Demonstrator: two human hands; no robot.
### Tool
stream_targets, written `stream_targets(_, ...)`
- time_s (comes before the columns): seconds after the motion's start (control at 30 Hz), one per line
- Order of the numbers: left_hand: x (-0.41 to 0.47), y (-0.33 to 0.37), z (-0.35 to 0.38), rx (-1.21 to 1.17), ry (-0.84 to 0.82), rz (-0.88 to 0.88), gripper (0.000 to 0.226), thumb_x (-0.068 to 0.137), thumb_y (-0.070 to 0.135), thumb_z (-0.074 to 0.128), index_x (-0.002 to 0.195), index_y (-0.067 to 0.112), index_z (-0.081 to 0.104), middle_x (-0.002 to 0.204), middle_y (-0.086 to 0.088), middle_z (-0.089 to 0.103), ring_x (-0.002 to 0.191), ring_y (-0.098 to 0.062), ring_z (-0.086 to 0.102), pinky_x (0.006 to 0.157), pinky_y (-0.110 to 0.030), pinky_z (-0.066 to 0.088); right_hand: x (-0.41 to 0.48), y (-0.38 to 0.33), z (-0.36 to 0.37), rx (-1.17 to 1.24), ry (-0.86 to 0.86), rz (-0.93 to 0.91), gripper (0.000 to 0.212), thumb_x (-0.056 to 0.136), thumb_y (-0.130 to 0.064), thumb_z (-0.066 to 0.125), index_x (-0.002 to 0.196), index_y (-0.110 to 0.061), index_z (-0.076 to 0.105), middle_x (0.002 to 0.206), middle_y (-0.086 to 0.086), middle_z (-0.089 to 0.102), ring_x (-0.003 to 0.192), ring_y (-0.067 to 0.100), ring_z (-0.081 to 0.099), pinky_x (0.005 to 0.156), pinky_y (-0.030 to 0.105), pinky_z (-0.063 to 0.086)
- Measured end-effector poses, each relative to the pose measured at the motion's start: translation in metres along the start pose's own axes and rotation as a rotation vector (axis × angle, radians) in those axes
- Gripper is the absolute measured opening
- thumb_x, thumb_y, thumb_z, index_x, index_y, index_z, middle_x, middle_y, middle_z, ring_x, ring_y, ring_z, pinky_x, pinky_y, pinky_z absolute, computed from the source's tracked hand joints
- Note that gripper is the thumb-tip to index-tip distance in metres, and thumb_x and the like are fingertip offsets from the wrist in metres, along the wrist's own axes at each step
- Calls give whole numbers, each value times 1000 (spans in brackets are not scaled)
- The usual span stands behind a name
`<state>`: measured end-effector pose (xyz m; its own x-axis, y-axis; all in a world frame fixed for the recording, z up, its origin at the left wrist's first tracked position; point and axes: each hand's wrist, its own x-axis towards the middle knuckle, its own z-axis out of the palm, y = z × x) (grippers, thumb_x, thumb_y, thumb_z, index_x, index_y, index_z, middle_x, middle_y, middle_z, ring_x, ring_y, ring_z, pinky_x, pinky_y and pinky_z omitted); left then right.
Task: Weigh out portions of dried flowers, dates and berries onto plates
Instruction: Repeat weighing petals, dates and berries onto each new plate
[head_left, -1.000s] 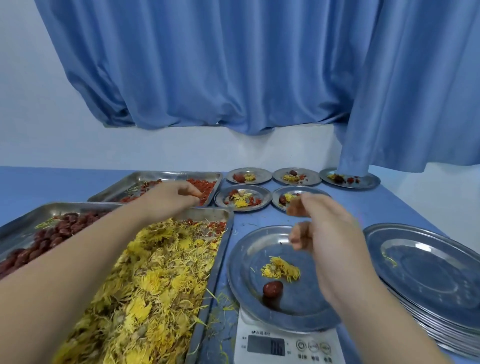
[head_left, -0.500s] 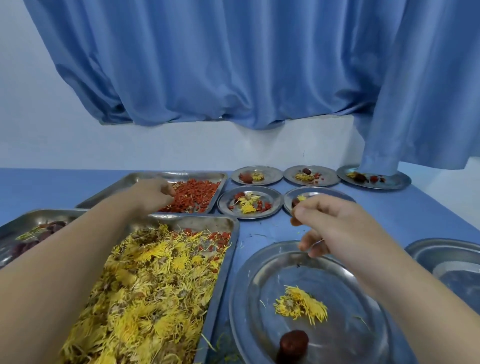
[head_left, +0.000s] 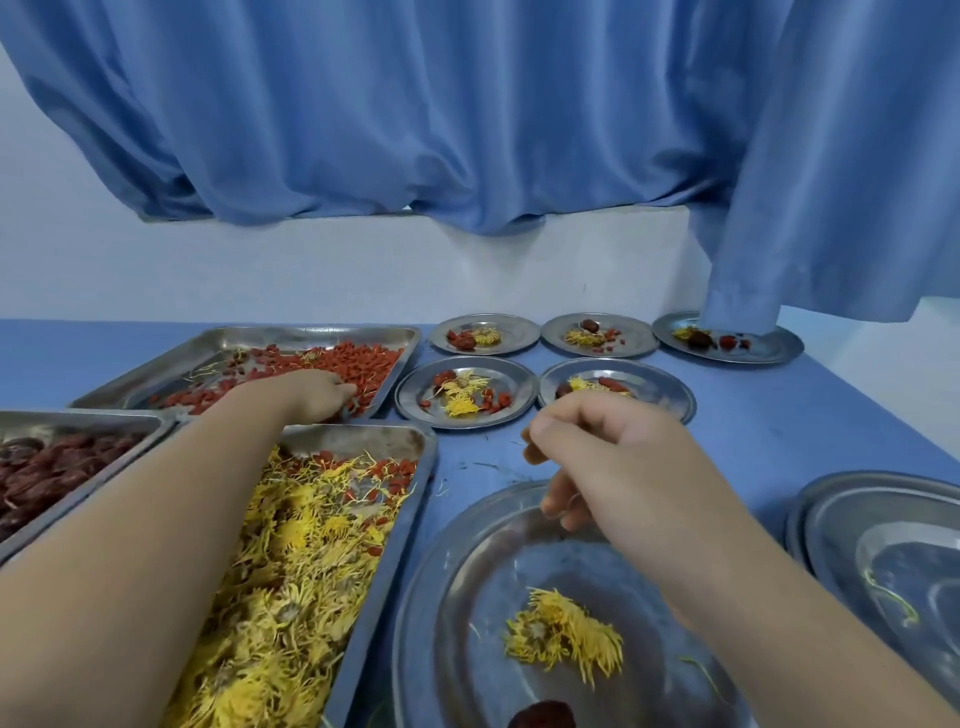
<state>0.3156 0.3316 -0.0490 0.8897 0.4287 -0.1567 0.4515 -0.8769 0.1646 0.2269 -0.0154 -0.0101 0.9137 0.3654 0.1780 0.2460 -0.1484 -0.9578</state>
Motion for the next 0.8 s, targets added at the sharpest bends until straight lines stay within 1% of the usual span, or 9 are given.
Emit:
stream_targets(0.1,5,9,6,-19,-59,-53,72,101,57,16,151,8,31,160,-14,24,147,-30,21,120,-48,15,2,2,-3,-27,11,-6,17,87,-24,56,74,-29,66,79,1,68,49,4,62,47,19,52)
stream_targets(0.2,3,22,0,-80,-35,-19,75,99,61,15,148,10,37,155,-14,34,142,-31,31,116,-48,20,3,4,-5,-28,21,5,17,87,-24,57,74,-26,67,79,1,68,49,4,62,47,19,52)
stream_targets(0.27,1,26,-5,-86,-20,34,67,100,57,20,134,9,54,131,-17,56,119,-29,51,105,-45,35,3,4,-4,-35,17,5,18,88,-24,57,73,-22,67,76,5,67,49,3,61,46,17,50)
stream_targets(0.33,2,25,-9,-73,-10,103,48,101,44,33,100,9,65,102,-14,62,86,-23,53,85,-39,44,2,4,-3,-51,13,1,20,88,-24,57,72,-19,66,73,9,65,48,3,60,45,14,47)
stream_targets(0.4,3,21,-11,-75,-29,120,30,95,31,42,89,10,62,95,-9,63,79,-23,53,80,-39,47,2,3,-3,-59,9,-6,20,88,-24,56,72,-18,66,74,11,65,48,3,59,45,13,46)
stream_targets(0.5,2,19,-11,3,-91,101,23,88,20,45,95,14,66,104,-6,65,90,-23,57,92,-45,47,3,4,-3,-91,12,-15,20,88,-23,56,72,-16,65,71,10,64,48,4,57,45,18,48)
stream_targets(0.6,2,21,-9,57,-90,81,37,89,11,46,114,22,71,116,-3,66,102,-21,59,94,-40,44,4,5,-5,-110,22,-13,20,88,-25,55,73,-16,65,70,11,64,48,6,56,47,23,51)
stream_targets(0.7,-3,23,-12,80,-100,59,37,92,11,47,118,25,69,96,9,63,86,-11,56,88,-38,45,6,6,-8,-114,36,-10,18,87,-26,56,73,-18,66,75,6,68,49,7,58,48,26,53)
stream_targets(0.8,-6,28,-14,102,-108,44,36,95,10,49,124,24,64,89,12,56,87,-8,55,98,-44,45,7,6,-12,-99,47,-8,18,87,-26,56,72,-22,67,75,3,69,48,3,59,48,24,53)
